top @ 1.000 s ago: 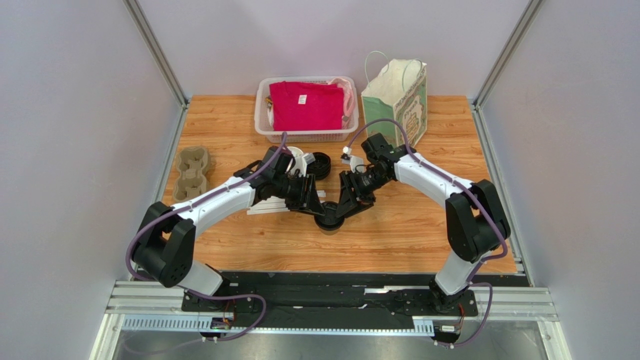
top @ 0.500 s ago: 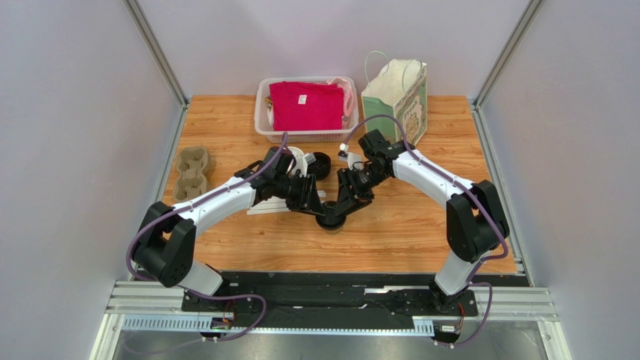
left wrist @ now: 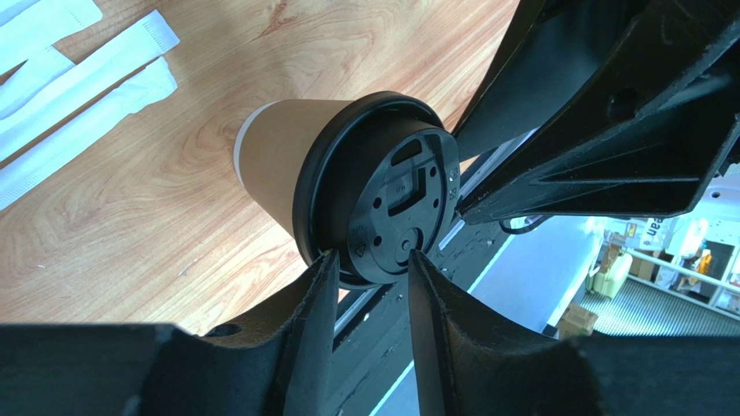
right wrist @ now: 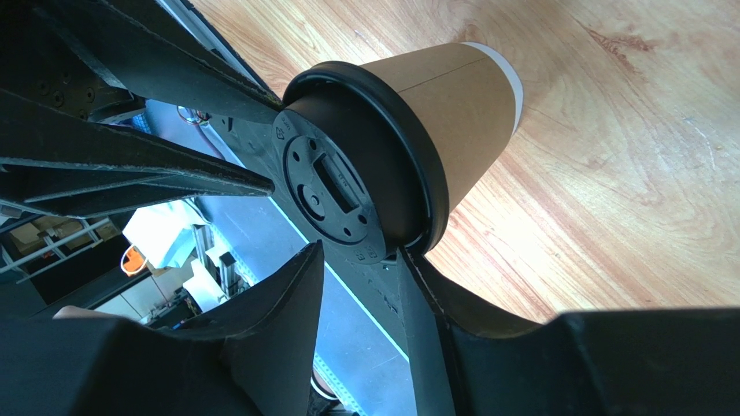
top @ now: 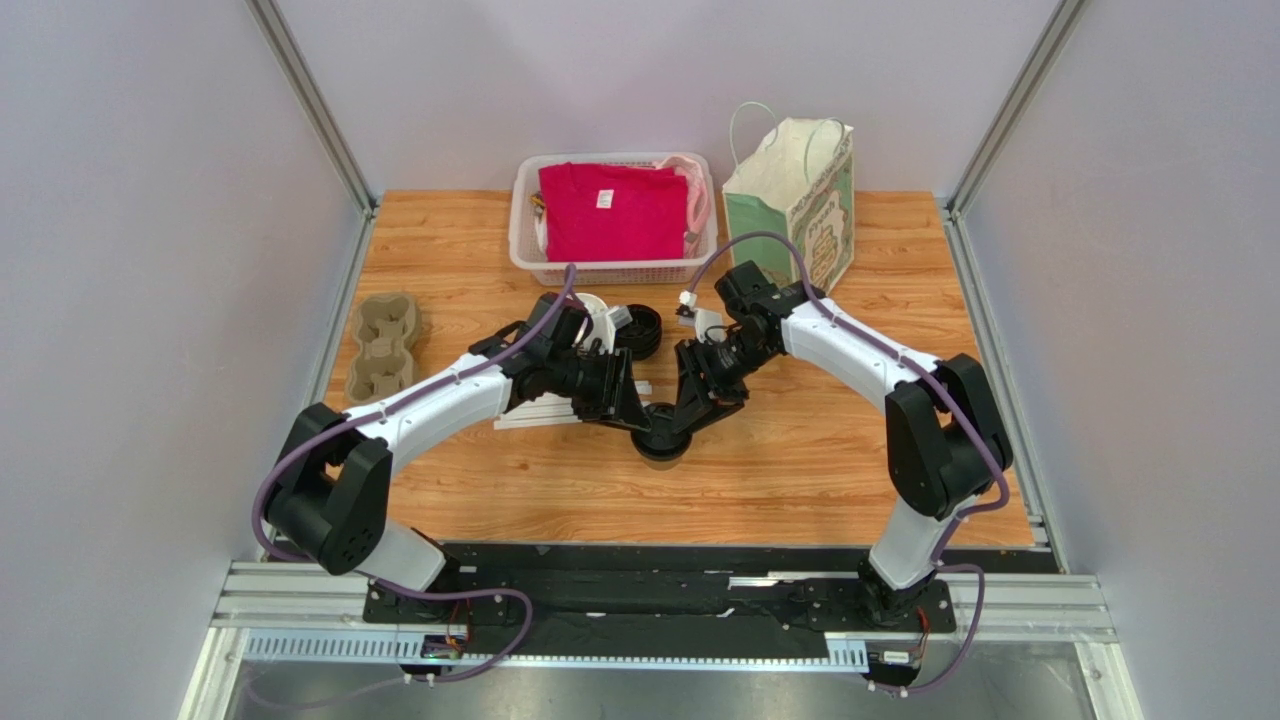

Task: Pack the takeout coffee

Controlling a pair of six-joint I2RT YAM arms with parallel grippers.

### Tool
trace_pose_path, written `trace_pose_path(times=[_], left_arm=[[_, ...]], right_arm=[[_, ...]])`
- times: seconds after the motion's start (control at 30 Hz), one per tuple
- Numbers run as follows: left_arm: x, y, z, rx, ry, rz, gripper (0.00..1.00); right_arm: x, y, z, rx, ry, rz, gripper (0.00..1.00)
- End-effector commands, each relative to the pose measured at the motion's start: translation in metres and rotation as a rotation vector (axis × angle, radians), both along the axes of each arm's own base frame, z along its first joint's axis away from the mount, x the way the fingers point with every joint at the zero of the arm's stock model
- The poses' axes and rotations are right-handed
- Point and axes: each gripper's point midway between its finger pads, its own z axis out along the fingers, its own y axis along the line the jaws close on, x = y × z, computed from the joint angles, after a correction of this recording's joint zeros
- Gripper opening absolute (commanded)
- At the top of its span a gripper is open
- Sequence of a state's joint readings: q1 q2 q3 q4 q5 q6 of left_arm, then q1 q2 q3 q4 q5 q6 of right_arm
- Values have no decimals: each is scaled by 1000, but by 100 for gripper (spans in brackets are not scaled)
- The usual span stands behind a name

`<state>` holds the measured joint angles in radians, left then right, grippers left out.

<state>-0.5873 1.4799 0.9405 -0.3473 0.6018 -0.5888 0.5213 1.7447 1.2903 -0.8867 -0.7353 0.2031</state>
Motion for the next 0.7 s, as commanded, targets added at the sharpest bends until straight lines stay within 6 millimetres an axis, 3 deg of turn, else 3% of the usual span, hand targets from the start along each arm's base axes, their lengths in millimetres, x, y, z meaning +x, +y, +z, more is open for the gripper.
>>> trace_pose_path(times=[0.0,0.17,0.3,0.53,0.67], left_arm=[[5,-8,1,-14,-13,-8,42],[0,0,-22,45,41,13,39],[0,-2,-21,27,40,9,37],[-3,-17,21,-106,-15,-34,37],[-6,-19,27,-134,-11,-34,37]], right_arm=[[4,-1,-19,-42,-32,24,44],[4,-6,-39,-85,-11,25,43],[4,-7,-50,-100,-3,28,41],[18,13,0,27,-90,76,40],[26,18,16,53,-139,99,40]])
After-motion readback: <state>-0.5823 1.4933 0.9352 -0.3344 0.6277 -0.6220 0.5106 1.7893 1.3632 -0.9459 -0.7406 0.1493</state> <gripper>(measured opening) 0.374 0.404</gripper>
